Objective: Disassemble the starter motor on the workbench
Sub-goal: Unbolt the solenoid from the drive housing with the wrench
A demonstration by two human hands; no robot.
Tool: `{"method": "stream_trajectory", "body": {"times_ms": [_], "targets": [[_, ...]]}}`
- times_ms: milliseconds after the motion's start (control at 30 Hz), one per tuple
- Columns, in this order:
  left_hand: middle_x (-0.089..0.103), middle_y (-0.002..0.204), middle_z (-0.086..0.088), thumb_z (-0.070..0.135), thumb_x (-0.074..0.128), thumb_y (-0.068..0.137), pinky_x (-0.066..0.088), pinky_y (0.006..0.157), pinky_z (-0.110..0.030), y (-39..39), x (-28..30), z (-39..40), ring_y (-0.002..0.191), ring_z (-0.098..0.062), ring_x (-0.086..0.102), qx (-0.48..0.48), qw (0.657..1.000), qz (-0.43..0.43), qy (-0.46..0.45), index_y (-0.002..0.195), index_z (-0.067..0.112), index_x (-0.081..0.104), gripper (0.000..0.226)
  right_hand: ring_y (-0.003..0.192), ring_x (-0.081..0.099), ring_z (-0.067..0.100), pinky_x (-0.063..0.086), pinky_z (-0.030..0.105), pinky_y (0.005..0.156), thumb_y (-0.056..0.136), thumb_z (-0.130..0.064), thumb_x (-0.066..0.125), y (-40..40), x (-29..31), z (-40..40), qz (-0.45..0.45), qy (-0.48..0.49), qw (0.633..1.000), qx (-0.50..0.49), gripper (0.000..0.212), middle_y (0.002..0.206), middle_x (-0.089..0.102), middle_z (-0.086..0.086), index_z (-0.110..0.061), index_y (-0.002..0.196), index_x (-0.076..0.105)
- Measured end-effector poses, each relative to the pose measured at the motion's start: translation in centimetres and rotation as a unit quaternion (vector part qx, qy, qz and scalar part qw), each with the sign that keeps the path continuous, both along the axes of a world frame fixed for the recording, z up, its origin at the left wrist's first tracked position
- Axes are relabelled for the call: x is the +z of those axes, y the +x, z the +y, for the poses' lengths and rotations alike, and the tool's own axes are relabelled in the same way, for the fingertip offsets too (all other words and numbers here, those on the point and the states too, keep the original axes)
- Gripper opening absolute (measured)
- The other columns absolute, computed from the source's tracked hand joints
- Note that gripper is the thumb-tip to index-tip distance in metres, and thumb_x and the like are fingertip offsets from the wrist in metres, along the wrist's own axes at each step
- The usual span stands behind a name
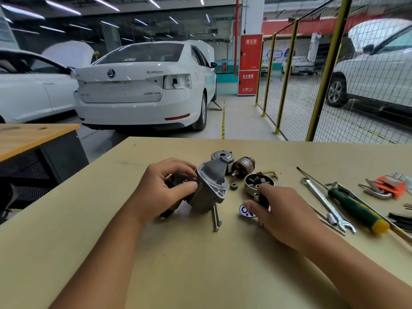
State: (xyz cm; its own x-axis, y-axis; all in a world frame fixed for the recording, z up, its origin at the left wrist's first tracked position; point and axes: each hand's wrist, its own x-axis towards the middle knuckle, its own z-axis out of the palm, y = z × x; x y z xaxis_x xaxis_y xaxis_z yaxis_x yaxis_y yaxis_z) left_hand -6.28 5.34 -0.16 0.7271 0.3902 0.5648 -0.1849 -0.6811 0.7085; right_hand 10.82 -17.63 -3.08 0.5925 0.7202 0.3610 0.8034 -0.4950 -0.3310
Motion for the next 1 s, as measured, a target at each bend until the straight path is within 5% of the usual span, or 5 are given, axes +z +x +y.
{"method": "stream_trajectory", "body": {"times_ms": [200,433,800,1000], "targets": [[0.077,0.109,0.002,0.007,0.072,0.076,0.058,0.096,-0.033,-0.3,-0.3,0.6,0.109,-0.018,0.072,-0.006,0.999,-0.004,-0.046,0.088,0.013,0.082,0.016,0.060,0.043,0.009,0.024,0.033,0.050,0.093,-0.058,0.057,0.3,-0.2,0.3,-0.001,0.017,1.000,0.001,0.044,0.065,0.049,-0.006,-0.024,0.071,0.038],[0.077,0.111,0.005,0.011,0.078,0.078,0.058,0.096,-0.037,-0.4,-0.3,1.2,0.109,-0.017,0.072,-0.017,0.999,0.014,-0.027,0.090,0.015,0.082,0.013,0.061,0.047,0.013,0.034,0.035,0.053,0.090,-0.057,0.060,0.7,-0.5,0.1,0.035,0.051,0.998,0.030,0.041,0.064,0.050,-0.005,-0.024,0.072,0.043],[0.077,0.108,0.006,-0.003,0.082,0.083,0.057,0.087,-0.023,-0.1,-0.3,1.1,0.104,-0.016,0.073,-0.027,0.999,0.013,-0.018,0.084,0.013,0.075,0.018,0.063,0.051,0.003,0.036,0.028,0.052,0.083,-0.056,0.072,1.1,-0.8,0.2,0.045,0.051,0.997,0.023,0.035,0.066,0.056,-0.011,-0.027,0.071,0.057],[0.077,0.108,0.007,0.002,0.083,0.081,0.061,0.090,-0.031,-0.1,-0.4,1.2,0.105,-0.015,0.072,-0.018,0.999,0.017,-0.025,0.084,0.019,0.075,0.019,0.063,0.051,0.003,0.033,0.027,0.052,0.084,-0.054,0.072,1.0,-0.6,0.1,0.051,0.043,0.998,0.015,0.030,0.067,0.057,-0.013,-0.027,0.075,0.063]]}}
